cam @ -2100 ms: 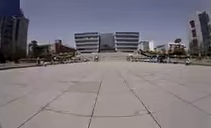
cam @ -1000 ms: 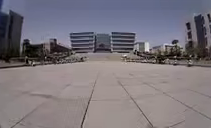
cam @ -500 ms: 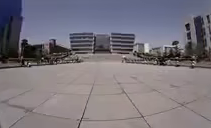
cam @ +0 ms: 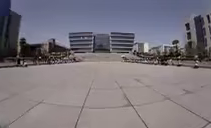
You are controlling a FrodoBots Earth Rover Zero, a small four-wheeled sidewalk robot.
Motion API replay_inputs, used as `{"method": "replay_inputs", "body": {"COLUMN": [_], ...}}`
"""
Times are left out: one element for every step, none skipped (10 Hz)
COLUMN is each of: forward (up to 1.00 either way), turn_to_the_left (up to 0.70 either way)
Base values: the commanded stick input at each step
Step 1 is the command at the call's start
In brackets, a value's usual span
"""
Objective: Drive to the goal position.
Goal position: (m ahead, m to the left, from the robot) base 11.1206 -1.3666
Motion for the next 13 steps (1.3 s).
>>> {"method": "replay_inputs", "body": {"forward": [1.0,1.0,1.0,1.0,1.0,1.0,1.0,1.0,1.0,1.0,1.0,1.0,1.0], "turn_to_the_left": [0.0,0.0,0.0,0.0,0.0,0.0,0.0,0.0,0.0,0.0,0.0,0.0,0.0]}}
